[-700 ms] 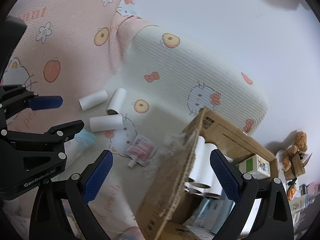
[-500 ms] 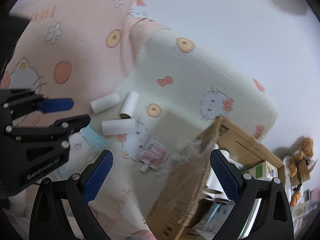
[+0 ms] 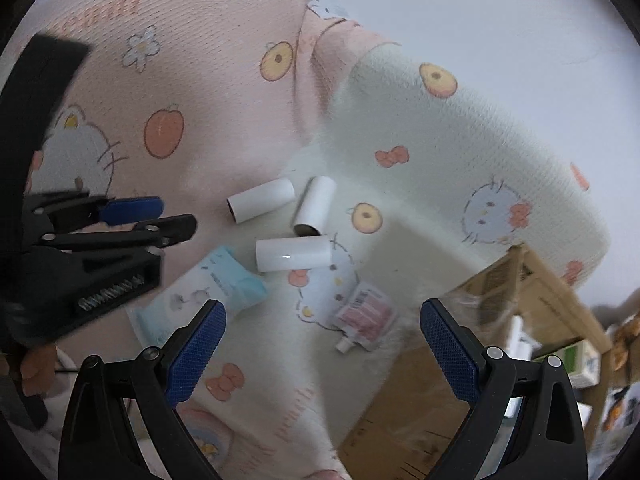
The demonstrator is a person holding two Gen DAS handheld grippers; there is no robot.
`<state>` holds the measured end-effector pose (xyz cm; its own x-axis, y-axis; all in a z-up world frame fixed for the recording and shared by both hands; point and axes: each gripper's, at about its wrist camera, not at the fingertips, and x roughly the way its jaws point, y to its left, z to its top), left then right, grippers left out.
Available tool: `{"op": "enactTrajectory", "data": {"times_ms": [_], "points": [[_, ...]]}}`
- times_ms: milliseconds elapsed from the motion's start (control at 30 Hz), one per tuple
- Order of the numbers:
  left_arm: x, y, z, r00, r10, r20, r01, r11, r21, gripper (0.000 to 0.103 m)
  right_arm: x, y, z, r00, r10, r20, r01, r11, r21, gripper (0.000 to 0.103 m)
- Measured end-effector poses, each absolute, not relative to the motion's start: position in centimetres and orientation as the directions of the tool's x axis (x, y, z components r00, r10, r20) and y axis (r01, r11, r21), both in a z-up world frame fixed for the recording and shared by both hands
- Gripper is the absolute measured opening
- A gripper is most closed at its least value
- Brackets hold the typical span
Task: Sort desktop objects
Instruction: 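Move the left tool toward the white cardboard tubes on the bed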
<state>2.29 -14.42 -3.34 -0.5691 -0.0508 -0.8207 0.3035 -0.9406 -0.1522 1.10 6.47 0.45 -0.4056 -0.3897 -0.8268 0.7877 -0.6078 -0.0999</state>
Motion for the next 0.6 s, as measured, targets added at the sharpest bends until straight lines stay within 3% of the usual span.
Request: {"op": "enactTrajectory", "data": {"times_ms": [267, 433, 600], "points": [[2.7, -17.3, -4.8, -0.67, -0.138, -0.729, 0.352, -0.924, -0.148, 0.039, 0.6, 5.4, -2.0, -0.463, -0.421, -0.78, 0.78, -0.611, -0.134, 0.097], [1.8, -16.3, -6.0, -0.697, -0.147, -0.702, 0.274, -0.959, -0.071, 0.048, 0.1, 5.3, -3.7, -0.414, -0.504, -0.758, 0.785, -0.619, -0.017, 0.097], [-0.3, -14.9, -8.3, -0.671, -0.048, -0.74, 0.162, -0.983, -0.082, 0.048, -0.8, 5.5, -6.0, -0.383, -0.581, -0.718, 0.748, -0.651, 0.127, 0.097]]}}
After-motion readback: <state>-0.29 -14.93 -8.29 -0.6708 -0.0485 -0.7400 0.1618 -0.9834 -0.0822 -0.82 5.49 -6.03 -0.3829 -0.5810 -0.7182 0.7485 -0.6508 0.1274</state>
